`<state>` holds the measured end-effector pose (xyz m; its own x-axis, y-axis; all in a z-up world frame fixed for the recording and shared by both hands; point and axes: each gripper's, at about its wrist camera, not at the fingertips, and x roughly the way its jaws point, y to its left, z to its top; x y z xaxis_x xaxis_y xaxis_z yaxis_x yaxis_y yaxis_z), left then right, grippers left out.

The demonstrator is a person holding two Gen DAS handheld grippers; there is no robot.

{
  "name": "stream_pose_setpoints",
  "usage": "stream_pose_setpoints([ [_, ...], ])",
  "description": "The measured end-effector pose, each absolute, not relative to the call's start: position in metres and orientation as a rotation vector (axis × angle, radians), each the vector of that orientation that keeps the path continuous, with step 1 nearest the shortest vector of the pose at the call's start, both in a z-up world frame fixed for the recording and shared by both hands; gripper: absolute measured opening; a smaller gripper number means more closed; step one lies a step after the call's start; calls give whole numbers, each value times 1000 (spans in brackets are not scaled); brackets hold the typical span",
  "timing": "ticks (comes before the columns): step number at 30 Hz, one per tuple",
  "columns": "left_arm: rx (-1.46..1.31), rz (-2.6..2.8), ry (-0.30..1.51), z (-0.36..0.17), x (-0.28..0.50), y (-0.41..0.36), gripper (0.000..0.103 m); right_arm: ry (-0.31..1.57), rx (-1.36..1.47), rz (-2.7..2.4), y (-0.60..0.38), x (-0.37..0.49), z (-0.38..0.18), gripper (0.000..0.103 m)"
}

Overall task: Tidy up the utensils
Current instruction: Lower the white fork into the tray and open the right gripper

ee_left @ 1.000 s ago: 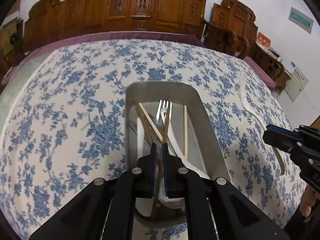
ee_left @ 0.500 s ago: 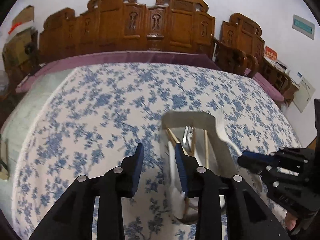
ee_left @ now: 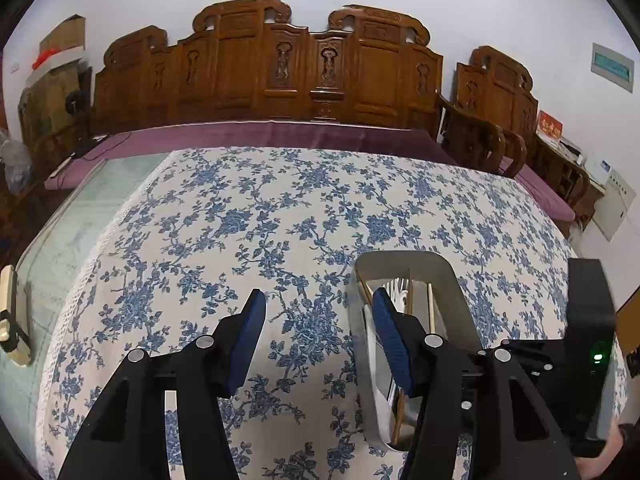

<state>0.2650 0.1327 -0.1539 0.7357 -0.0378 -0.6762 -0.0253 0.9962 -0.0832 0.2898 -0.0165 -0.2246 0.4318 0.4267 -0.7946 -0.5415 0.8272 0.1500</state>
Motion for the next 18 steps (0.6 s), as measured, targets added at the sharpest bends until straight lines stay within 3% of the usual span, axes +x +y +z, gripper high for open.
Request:
stream_pose_setpoints([
  [18, -84, 5, 747, -155, 265, 138, 53, 985, -92, 539, -22, 328, -241, 10],
])
